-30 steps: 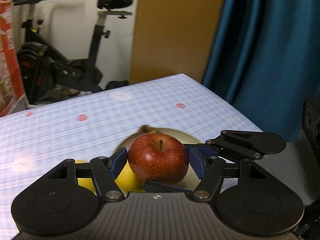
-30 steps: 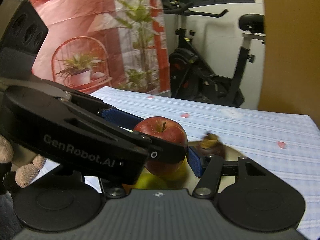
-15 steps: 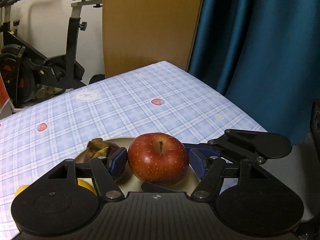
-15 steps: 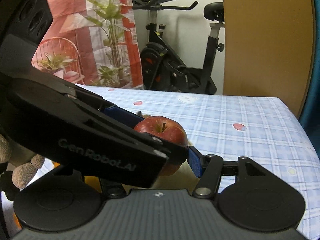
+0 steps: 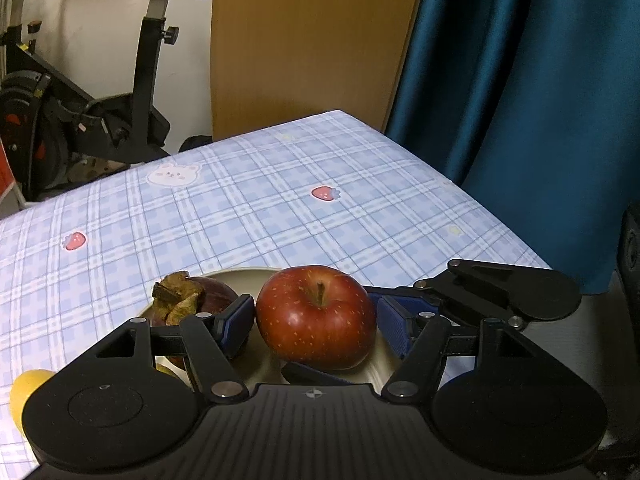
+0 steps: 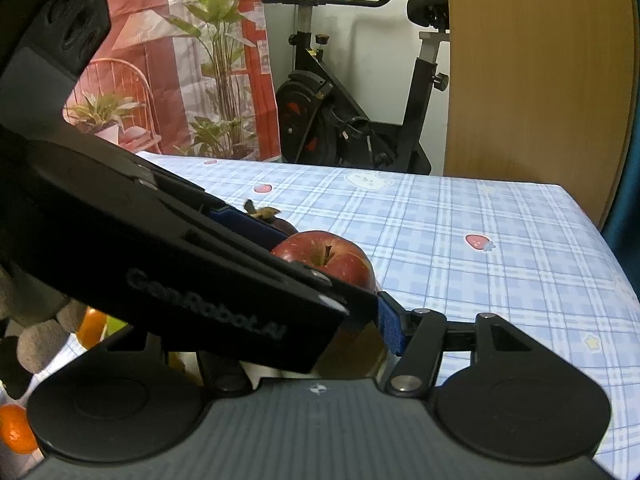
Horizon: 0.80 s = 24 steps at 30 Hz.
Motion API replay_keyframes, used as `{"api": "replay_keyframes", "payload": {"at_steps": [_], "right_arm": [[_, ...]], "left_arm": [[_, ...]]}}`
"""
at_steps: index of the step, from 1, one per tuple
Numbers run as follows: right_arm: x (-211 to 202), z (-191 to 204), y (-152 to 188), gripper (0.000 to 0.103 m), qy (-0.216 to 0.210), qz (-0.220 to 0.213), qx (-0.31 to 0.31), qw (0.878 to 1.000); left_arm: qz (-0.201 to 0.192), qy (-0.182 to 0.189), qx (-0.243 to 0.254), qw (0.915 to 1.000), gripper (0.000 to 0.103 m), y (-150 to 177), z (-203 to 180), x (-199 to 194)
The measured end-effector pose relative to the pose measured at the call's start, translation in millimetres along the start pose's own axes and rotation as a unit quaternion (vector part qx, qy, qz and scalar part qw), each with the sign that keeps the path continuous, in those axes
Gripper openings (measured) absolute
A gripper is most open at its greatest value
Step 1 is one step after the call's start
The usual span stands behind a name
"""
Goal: Organize fruits
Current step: 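Set the red apple on the plate beside the mangosteen and release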
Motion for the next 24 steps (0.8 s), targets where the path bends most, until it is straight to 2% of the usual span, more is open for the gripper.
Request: {"api": "replay_keyframes", "payload": {"at_steps": [13,24], "right_arm": [[11,2,-6,0.061,0.012,0.001,-0.001,1.0],[1,11,-8,0.062,0.023,0.011,0.0,1.0]], "left_arm": [[-0.013,-0.001,-0.01,0.9999,0.069,0,4,-7],[-0.038,0.001,-0.049,0.9981,0.069,7,24,-39]]}}
Point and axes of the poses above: each gripper's, at about its wrist camera, not at the fingertips, and x roughly the way its jaws point, z to its left, y to its underside, the point moved 4 cm from there along x, roughly the way its jaws point, and after that the axes turned 6 degrees about -y, right-handed, at the moved point
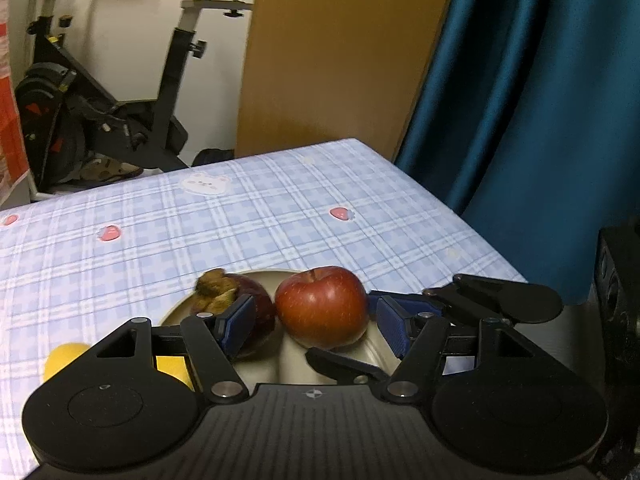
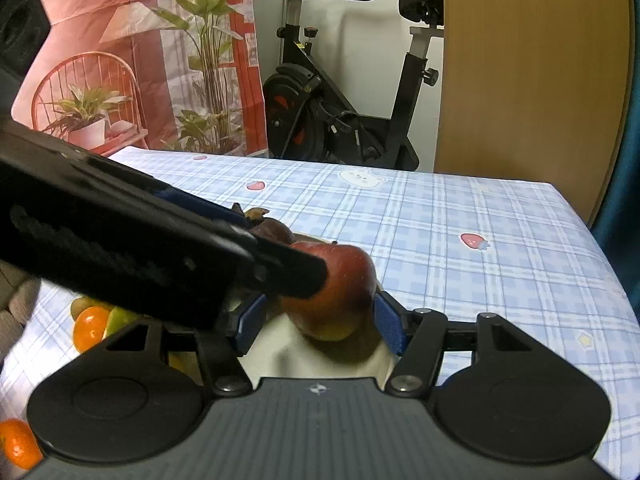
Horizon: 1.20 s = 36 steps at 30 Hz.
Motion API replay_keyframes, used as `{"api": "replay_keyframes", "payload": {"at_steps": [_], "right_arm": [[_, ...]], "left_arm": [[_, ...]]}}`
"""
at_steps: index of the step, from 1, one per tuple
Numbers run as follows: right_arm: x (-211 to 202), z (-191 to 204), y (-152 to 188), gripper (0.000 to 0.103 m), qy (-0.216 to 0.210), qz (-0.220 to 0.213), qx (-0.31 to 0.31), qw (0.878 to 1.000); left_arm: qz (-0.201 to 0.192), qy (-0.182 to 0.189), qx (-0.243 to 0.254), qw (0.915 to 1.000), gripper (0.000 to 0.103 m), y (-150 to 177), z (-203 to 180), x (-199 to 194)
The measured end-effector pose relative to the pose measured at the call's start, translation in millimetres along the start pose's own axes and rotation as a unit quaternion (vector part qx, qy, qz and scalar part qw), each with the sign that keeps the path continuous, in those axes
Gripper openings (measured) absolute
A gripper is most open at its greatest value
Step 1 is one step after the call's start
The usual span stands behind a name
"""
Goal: Organize fruits
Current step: 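Set the red apple on the plate beside the mangosteen and release, then withdraw the left tool from the plate toward the loose fruit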
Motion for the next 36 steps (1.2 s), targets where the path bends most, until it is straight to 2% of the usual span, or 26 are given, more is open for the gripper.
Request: {"api": "replay_keyframes", "payload": {"at_steps": [9,13,16,21,28,32,36], "right_arm": [[-19,18,-7,0.062,0.002,-0.014,0.005,1.0],[-32,32,-6,0.062,-0.002,-0.027,0.016,1.0],[-37,45,-2,0.062,-0.009,-0.031,0.026,0.999],[-47,72,7,0.062,-0.023,-0.033,0.033,0.999],[-65,107,29,0.062,-0.043,-0.024,0.036,0.998],[-70,129,40,0.062,-0.048,-0.008,0.011,0.999],[-72,140,49,0.062,-0.046,0.005,-0.005,0.999]], "left_arm": [[-0.027,-0.025,-0.02,0.9992,0.069,4,24,-42],[-0.029,-0.061,-0.009,0.9977,0.07,13,32,-65],[-0.031,-0.07,-0.024,0.9968,0.07,23,39,-81],[-0.041,-0.099,-0.006,0.9942,0.07,40,43,-104],[-0.038,-0.103,-0.043,0.9931,0.07,70,61,-130],[-0.037,-0.107,-0.073,0.9908,0.07,89,72,-142],[-0.034,-0.104,-0.07,0.9916,0.07,104,71,-150]]}}
Point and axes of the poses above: each gripper's, at about its wrist camera, not at the fingertips, and x roughly the way its jaws point, z to its left, y to its underside, the point moved 4 cm from there along x, roughly the way its jaws point, and after that the axes turned 6 degrees about -y, right-handed, at the moved point
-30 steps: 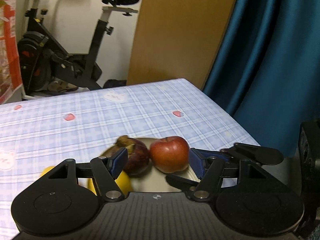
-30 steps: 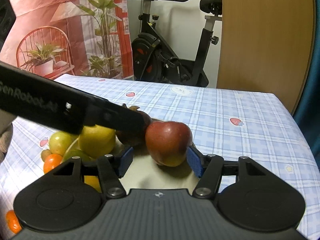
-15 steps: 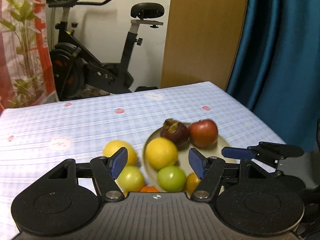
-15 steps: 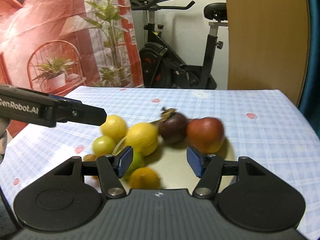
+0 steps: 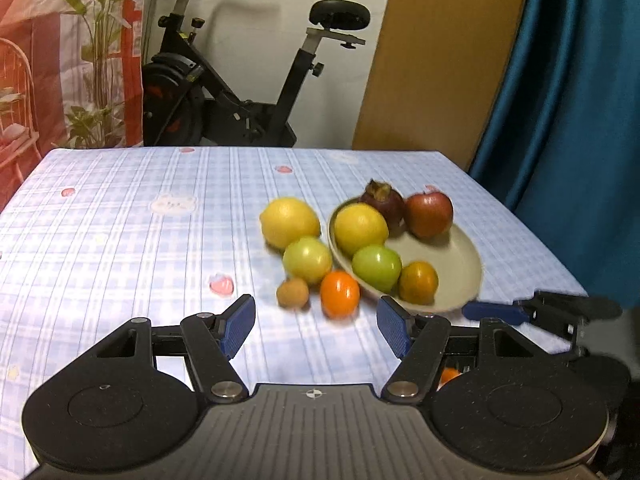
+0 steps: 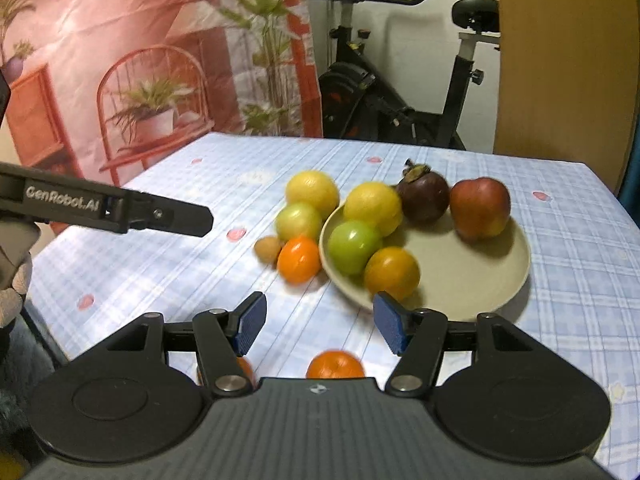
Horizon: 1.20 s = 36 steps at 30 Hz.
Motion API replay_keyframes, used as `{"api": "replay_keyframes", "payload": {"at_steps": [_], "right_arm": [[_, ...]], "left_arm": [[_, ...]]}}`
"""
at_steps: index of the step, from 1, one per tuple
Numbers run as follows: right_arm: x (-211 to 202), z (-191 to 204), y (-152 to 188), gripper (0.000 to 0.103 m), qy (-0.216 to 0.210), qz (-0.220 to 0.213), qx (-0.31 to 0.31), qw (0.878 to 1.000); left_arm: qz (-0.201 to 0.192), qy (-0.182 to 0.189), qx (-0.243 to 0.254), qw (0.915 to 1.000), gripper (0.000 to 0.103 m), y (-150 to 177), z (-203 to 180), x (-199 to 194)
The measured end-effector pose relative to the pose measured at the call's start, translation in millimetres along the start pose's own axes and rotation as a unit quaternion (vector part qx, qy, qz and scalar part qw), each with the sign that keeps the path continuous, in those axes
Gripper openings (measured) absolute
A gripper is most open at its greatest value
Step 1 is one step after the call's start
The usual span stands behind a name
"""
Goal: Organize fruits
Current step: 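Withdraw the left tool from the plate toward the loose fruit, then grasp a tangerine with the right tool while the left tool approaches a small brown fruit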
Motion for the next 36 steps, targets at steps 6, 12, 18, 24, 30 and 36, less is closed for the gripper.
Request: {"api": "replay_keyframes", "payload": {"at_steps": [6,12,18,24,30,36], "right_arm": [[2,15,7,0.062,-0.027,0.014,-0.024,0.999],[16,31,19,0.062,-0.048,0.033,-0.054,0.997],[19,31,25,0.062,-0.073,0.038,-0.052,0.995],[23,37,31,0.057,-0.101,0.055,-0.059,0.992],[28,38,35,0.055,-0.107,0.072,-0.054,0.99],[29,37,36,0.055,-0.107,0.075,-0.054,0.99]], "left_arm": [[0.001,0.009,-0.033,0.9994,0.07,10,18,-6],[0.026,0.031,-0.023,0.9989,0.07,24,8,5],[0.045,0.039,-0.035,0.9976,0.069,32,12,13],[0.054,0.044,-0.033,0.997,0.069,35,8,16],[0.059,0.062,-0.025,0.996,0.068,37,3,16],[0.066,0.065,-0.02,0.9955,0.068,40,-1,19]]}}
Point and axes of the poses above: each gripper's, at about its wrist camera, not at the fingertips, and x roughly the way its jaws point, z to its left, y to its underside, the point moved 4 cm from there along x, roughly the way its jaws point, and after that the axes turned 6 degrees about -y, right-handed, at the moved point
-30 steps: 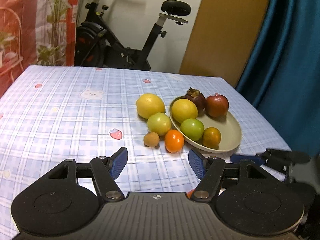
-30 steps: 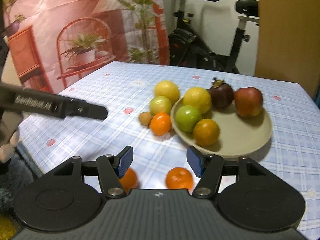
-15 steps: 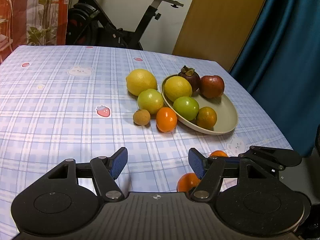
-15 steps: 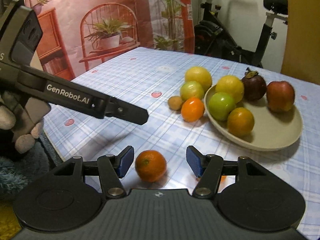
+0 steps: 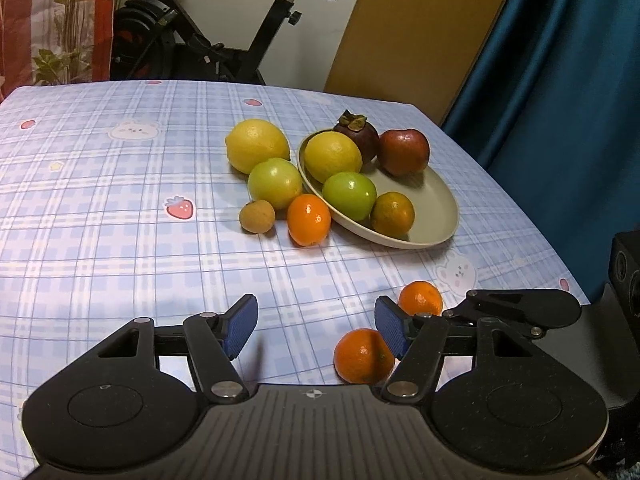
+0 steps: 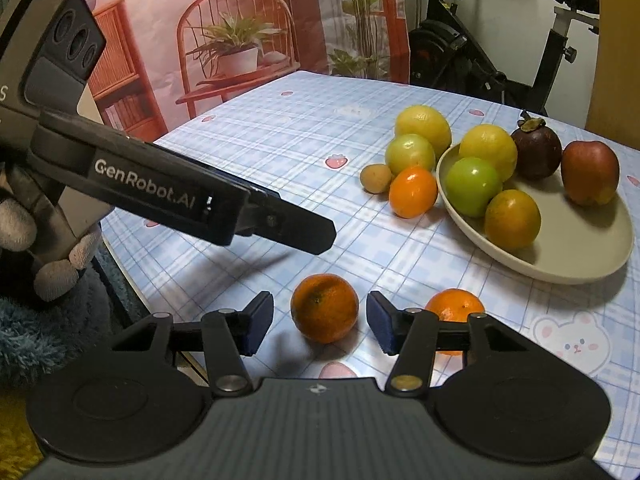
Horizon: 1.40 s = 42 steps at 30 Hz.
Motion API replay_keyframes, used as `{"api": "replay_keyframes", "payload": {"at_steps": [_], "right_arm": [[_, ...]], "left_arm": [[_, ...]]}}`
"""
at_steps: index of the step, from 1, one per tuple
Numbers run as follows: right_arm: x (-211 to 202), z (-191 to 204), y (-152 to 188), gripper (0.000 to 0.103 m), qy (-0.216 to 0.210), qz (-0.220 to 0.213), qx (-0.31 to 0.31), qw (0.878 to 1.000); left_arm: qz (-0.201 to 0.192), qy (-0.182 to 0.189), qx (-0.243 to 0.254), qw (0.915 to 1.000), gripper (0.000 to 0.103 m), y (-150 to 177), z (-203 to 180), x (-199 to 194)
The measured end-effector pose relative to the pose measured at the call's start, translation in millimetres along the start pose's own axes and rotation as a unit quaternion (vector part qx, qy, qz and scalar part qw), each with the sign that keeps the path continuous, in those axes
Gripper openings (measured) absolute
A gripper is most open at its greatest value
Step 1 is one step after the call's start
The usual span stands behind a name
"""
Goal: Organize fruits
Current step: 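Grasp a tangerine with the right tool while the left tool approaches a small brown fruit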
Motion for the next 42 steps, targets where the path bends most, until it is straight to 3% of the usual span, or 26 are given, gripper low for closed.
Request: {"api": "replay_keyframes", "payload": {"at_steps": [5,7,9,11,16,24,34,42], "right_arm": [[0,-2,0,0.05,0.002,-0.005,0.003,1.0],[1,-2,0,0.042,-0.001,-0.006,0.005,1.0],[1,-3,0,0.041,-0.002,-0.009,0.007,1.0],[1,-5,-1,0.041,-0.003,-0.013,0.012,1.0],[-5,-10,-4,0.041,0.001,-0.038,0.028,0.999],[-21,-16,-12,0.041,0.013,-0.086,0.041,0.995],[-61,-54,-27,0.041,0.088,-0.158,0.073,0.981],[-76,-82,-26,0.041,0.123,-0.176,0.107,0.971]], "left_arm": [[-0.009,-0.011,-0.023,0.9996,0.067,-5,10,-2],[-0.011,-0.012,-0.03,0.9994,0.066,-11,14,-1],[-0.017,-0.017,-0.03,0.9993,0.053,-19,18,-1],[-0.024,-0.04,-0.011,0.9989,0.048,-28,20,0],[-0.043,-0.075,0.036,0.9956,0.048,-50,24,3],[-0.09,-0.089,0.07,0.9896,0.048,-83,33,0],[-0.055,-0.065,0.082,0.993,0.048,-64,28,35],[-0.036,-0.057,0.087,0.994,0.048,-54,23,54]]}}
Point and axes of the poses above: each gripper's, at about its wrist camera, not at the fingertips, and x roughly the way its jaws point, z to its left, y to its underside, the point moved 4 cm from there along x, roughly the way its jaws point, and after that the axes turned 6 degrees about -y, right-handed, at the moved point
